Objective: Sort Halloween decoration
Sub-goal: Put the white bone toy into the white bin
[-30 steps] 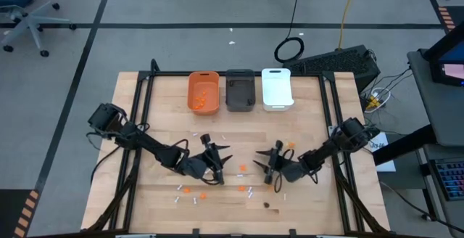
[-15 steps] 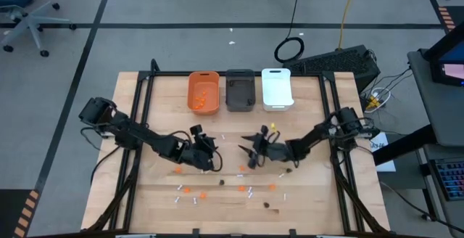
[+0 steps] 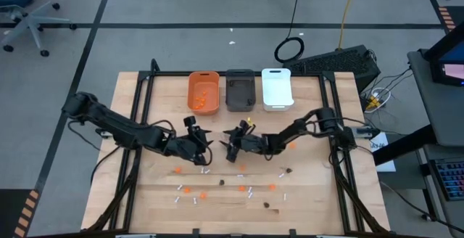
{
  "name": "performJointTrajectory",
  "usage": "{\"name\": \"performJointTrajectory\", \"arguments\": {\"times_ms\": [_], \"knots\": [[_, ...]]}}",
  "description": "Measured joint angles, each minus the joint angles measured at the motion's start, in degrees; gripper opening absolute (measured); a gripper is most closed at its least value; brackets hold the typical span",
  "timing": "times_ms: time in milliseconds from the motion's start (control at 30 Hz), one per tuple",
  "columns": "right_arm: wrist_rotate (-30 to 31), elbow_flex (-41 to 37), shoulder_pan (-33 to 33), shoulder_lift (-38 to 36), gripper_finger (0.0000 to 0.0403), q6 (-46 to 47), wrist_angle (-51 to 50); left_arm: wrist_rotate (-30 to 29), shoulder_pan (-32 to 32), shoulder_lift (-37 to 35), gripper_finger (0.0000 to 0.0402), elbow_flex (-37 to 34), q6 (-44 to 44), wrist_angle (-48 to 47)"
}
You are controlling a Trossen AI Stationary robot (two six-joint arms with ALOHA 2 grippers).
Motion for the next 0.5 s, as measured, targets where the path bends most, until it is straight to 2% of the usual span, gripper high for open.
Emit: {"name": "performJointTrajectory", "arguments": {"times_ms": [333, 500], "knots": [[-0.71, 5.89, -1.01, 6.44, 0.0205, 5.06, -3.11, 0.80, -0.32, -0.64, 0.0168, -0.02, 1.47, -0.99], [-0.19, 5.94, -1.00, 6.58, 0.0177, 6.56, -6.30, 0.96, -1.28, -0.64, 0.0168, -0.02, 1.33, -0.94]]}}
